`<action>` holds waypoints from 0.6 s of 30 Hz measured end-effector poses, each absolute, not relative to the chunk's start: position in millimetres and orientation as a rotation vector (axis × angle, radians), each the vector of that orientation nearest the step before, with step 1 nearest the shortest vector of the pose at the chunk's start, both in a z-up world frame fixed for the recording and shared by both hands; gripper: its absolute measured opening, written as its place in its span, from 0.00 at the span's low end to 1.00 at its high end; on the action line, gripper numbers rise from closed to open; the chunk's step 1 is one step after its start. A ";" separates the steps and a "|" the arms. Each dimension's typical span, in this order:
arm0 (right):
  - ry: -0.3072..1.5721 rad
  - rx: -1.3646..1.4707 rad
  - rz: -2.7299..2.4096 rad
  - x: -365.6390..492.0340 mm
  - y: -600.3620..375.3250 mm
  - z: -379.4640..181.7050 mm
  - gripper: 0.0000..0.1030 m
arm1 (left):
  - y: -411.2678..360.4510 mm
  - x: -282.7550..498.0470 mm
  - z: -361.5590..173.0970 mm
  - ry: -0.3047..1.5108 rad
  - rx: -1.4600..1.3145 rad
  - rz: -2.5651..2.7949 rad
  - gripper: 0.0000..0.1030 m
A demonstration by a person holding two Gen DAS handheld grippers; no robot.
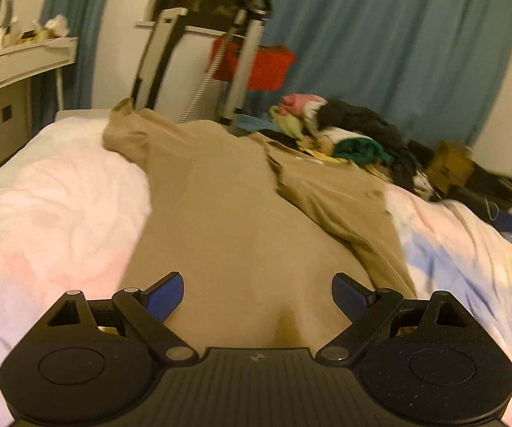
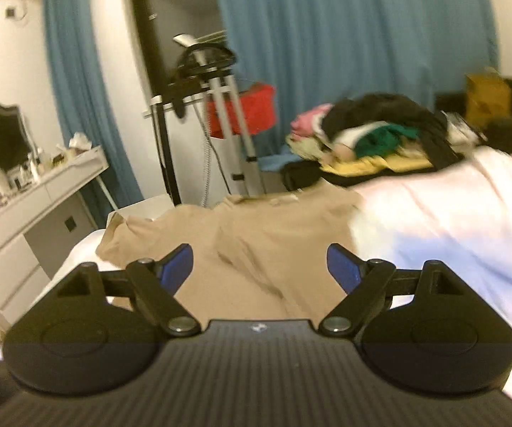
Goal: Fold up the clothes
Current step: 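Lift the shirt side with the right gripper and fold it over the shirt's center, then grasp the opposite shirt side with the left gripper and fold it toward the center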
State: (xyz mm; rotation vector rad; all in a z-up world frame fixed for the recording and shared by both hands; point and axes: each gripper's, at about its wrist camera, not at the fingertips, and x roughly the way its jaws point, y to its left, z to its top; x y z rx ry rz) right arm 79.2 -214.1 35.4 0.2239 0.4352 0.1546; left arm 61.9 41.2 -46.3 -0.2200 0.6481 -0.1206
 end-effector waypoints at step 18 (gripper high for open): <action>0.258 0.351 -0.196 -69.2 -363.9 10.6 0.82 | -92.1 13.8 -32.0 0.683 0.092 -0.388 0.68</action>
